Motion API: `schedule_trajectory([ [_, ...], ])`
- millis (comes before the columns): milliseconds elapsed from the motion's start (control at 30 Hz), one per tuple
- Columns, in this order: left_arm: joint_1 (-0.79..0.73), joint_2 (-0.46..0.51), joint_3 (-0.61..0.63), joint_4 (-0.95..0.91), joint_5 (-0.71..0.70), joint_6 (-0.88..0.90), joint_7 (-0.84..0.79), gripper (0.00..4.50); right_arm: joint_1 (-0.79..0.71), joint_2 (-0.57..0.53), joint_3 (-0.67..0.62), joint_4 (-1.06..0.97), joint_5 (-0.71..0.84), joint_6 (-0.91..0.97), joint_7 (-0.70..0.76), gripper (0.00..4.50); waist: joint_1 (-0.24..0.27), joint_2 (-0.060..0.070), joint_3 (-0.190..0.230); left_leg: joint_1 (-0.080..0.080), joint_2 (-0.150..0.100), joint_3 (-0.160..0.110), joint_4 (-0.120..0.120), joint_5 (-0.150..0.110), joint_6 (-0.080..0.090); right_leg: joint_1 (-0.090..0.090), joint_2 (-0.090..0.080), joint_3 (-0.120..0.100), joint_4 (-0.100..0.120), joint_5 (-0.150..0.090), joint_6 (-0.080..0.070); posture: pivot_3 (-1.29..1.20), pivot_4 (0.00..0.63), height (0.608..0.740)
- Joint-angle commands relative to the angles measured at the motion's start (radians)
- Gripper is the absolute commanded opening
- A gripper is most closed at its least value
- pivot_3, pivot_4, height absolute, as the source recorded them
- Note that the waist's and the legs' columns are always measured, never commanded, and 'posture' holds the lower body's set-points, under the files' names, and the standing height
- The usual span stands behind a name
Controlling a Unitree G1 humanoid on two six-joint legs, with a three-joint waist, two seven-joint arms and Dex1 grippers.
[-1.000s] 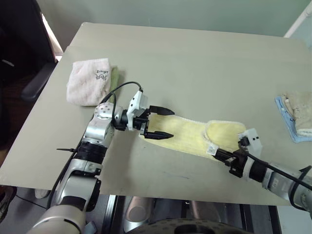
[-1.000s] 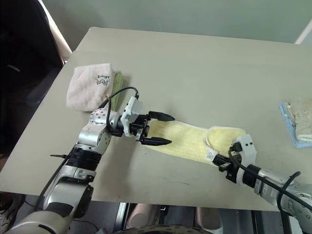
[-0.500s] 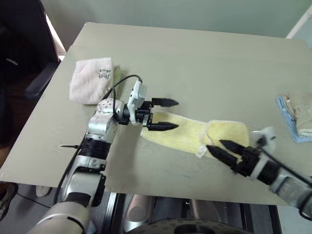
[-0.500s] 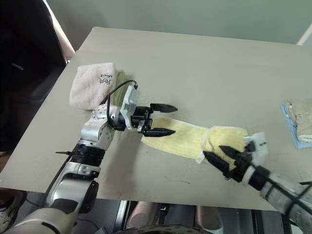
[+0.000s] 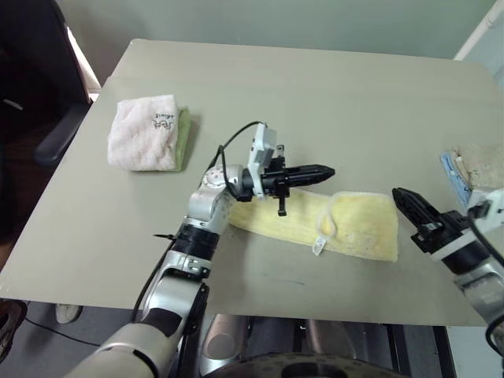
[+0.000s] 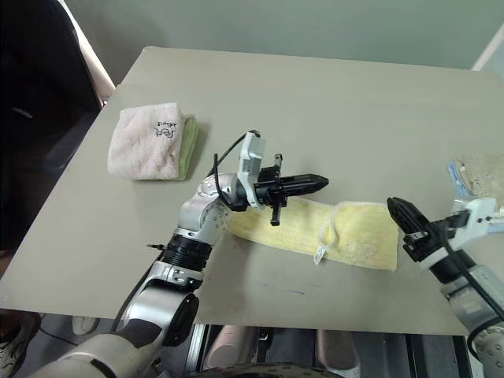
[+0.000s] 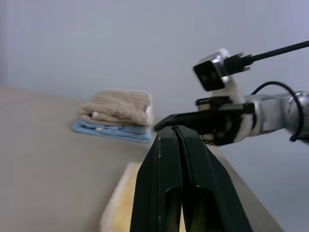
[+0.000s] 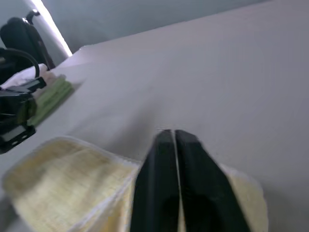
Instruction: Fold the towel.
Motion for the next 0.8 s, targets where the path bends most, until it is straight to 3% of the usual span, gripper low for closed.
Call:
schedule_trajectory([
  [33,-0.008,-0.025,-0.043,-0.01,0.024,-0.023,-0.009,0.0,-0.041,0.016,0.075,0.057,-0.188,-0.091,0.027,0.02,0.0,0.0,0.0,0.0,0.0,0.0,0.0,0.0,0.0,0.0,0.0,0.0,0.0,0.0,0.0,0.0,0.15,0.728],
  [100,-0.006,-0.041,-0.075,0.018,0.067,-0.058,0.004,0.0,-0.079,0.036,0.12,0.103,-0.278,-0.123,0.019,0.02,0.0,0.001,0.0,0.001,0.0,0.0,0.001,0.0,0.0,0.001,0.0,0.0,-0.001,0.002,0.0,0.0,0.15,0.728],
  [267,-0.017,-0.077,-0.152,0.09,0.158,-0.11,0.013,0.0,-0.143,0.098,0.133,0.188,-0.315,-0.113,0.013,0.02,0.002,0.001,0.0,0.001,0.0,0.0,0.001,0.001,-0.001,0.001,-0.001,0.0,-0.001,0.004,-0.001,0.0,0.15,0.728],
  [533,0.014,-0.019,-0.33,0.244,0.364,-0.197,-0.025,0.0,-0.112,0.139,0.225,0.226,-0.394,-0.097,0.058,0.02,0.001,0.002,0.0,0.001,0.0,0.0,0.0,-0.001,-0.006,0.001,0.0,0.0,-0.002,0.003,-0.006,0.0,0.15,0.728],
  [700,0.01,-0.016,-0.324,0.323,0.4,-0.239,0.005,0.0,-0.118,0.179,0.272,0.329,-0.481,-0.135,0.065,0.02,-0.001,0.002,-0.002,0.005,-0.001,0.0,0.0,-0.004,-0.013,0.006,0.0,0.0,-0.003,0.002,-0.008,0.0,0.15,0.728],
  [800,0.007,-0.018,-0.318,0.342,0.402,-0.251,-0.002,0.0,-0.127,0.193,0.284,0.364,-0.509,-0.155,0.074,0.02,-0.002,0.002,-0.002,0.017,0.0,-0.001,-0.002,-0.007,-0.014,0.019,0.0,0.001,-0.008,0.002,-0.009,0.0,0.15,0.728],
])
